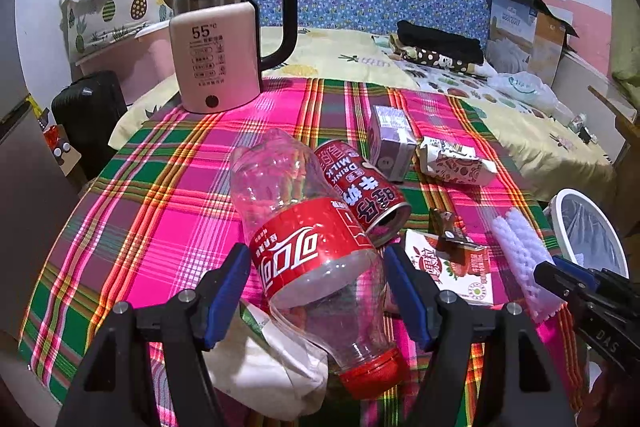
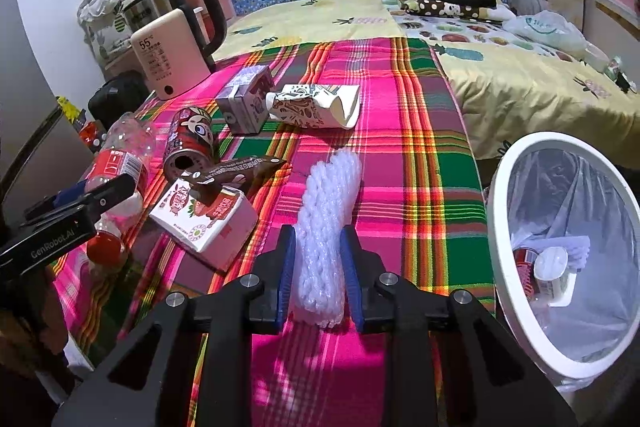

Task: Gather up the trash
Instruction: 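Grasp the Coca-Cola bottle with the left tool while the right grasps another white foam sleeve, then drop the Coca-Cola bottle into the white bin with the left tool while the right drops the foam sleeve, then move both open tools back over the table trash, then grasp the white paper bag with the left tool while the right grasps the strawberry milk carton, then drop the white paper bag into the white bin with the left tool while the right drops the milk carton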

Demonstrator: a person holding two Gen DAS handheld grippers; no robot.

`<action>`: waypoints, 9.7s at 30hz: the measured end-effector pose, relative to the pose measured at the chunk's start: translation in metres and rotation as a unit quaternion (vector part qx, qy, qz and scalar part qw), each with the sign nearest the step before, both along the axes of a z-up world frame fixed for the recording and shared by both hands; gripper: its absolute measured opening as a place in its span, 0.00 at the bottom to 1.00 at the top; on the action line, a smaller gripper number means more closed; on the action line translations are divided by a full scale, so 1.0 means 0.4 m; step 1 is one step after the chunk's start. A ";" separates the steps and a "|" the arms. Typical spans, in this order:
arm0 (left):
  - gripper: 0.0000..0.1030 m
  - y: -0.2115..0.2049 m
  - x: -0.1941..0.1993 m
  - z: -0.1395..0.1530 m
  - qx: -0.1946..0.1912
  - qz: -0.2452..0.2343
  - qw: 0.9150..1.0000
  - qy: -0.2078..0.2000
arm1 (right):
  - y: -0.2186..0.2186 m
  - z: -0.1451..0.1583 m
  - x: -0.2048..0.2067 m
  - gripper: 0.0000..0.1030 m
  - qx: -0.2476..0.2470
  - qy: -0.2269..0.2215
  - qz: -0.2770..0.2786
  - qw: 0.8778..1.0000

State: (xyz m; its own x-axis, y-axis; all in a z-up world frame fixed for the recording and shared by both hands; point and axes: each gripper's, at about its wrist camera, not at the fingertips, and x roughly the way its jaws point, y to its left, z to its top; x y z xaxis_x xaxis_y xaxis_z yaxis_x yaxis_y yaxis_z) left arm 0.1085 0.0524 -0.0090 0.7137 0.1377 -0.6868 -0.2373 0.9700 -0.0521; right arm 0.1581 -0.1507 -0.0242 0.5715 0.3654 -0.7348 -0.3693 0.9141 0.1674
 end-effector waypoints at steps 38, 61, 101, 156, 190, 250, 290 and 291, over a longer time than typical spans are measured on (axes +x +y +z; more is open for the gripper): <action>0.69 -0.043 -0.070 0.073 -0.016 -0.044 0.998 -0.038 | -0.031 -0.008 -0.010 0.12 0.023 0.016 0.005 1.000; 0.68 -0.212 -0.016 0.103 -0.030 -0.148 0.988 -0.044 | -0.175 0.051 -0.050 0.12 0.045 -0.024 -0.058 0.997; 0.69 -0.649 0.163 -0.015 -0.083 -0.369 0.925 0.040 | -0.462 -0.013 -0.042 0.15 0.036 0.007 -0.195 0.980; 0.73 -0.419 0.028 0.072 -0.063 -0.256 0.964 -0.036 | -0.313 0.101 -0.105 0.16 -0.014 -0.094 -0.138 0.986; 0.73 -0.069 -0.140 0.018 -0.061 -0.090 0.993 -0.038 | -0.120 0.069 -0.124 0.16 0.039 -0.063 -0.018 0.997; 0.23 0.138 -0.119 -0.068 -0.077 -0.059 0.995 0.017 | 0.168 -0.035 0.012 0.73 -0.014 -0.017 0.262 0.965; 0.15 -0.013 -0.125 0.025 -0.068 -0.099 0.993 -0.022 | 0.041 0.056 -0.112 0.59 0.020 -0.070 0.102 0.992; 0.15 -0.025 -0.119 0.028 -0.067 -0.104 0.992 -0.023 | 0.030 0.057 -0.109 0.59 0.020 -0.072 0.094 0.993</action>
